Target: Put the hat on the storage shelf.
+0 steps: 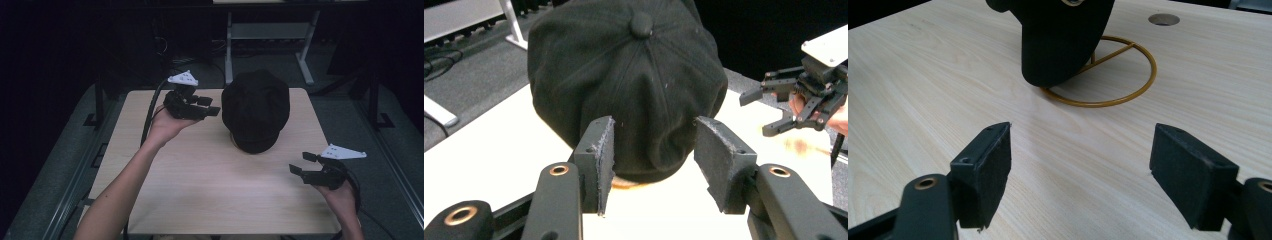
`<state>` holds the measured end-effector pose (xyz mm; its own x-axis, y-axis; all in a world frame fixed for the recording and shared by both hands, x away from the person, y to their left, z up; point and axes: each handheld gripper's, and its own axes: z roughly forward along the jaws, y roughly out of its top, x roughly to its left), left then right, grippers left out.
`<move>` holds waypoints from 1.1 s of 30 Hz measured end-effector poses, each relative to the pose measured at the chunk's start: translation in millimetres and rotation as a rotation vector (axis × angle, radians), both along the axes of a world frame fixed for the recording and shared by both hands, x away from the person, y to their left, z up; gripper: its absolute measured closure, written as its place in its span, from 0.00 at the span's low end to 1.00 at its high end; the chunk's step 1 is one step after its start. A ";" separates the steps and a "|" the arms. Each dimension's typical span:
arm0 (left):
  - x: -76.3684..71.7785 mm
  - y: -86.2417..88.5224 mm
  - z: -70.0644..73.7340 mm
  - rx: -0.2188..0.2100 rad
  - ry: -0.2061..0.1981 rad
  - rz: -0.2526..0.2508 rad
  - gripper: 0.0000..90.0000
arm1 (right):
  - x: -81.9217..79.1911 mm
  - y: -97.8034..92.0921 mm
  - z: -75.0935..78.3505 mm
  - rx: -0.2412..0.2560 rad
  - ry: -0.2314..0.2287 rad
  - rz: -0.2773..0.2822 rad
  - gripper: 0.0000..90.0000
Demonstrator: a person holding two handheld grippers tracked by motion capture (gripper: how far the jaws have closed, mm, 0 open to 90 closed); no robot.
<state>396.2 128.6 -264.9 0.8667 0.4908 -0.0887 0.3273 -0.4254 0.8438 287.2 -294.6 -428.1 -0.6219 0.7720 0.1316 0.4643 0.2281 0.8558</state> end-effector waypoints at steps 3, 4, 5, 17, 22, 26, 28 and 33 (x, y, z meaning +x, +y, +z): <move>-3.2 8.6 -2.8 -0.010 0.012 0.007 0.55 | -0.6 0.4 0.0 0.008 -0.002 0.006 0.27; -4.0 10.2 -3.3 -0.006 0.007 0.009 0.55 | -1.3 1.1 0.2 0.011 -0.001 0.005 0.27; -5.4 11.8 -4.0 -0.008 0.007 0.016 0.54 | -1.8 1.5 0.3 0.010 -0.002 0.003 0.27; -18.9 30.1 -18.1 -0.006 0.000 0.033 0.52 | -1.7 6.9 -1.3 -0.006 0.006 0.004 0.27; -23.0 38.7 -27.2 -0.021 0.012 0.045 0.51 | -1.9 8.8 -1.8 -0.019 0.012 0.007 0.27; -26.5 46.1 -35.0 -0.014 0.015 0.058 0.50 | -2.3 9.8 -1.6 -0.021 0.010 0.004 0.27; -27.1 51.3 -40.3 -0.017 0.023 0.068 0.50 | -2.2 10.1 -1.8 -0.024 0.013 0.008 0.27; -28.8 60.8 -51.3 -0.016 0.040 0.091 0.49 | -2.8 11.0 -1.6 -0.027 0.008 0.009 0.27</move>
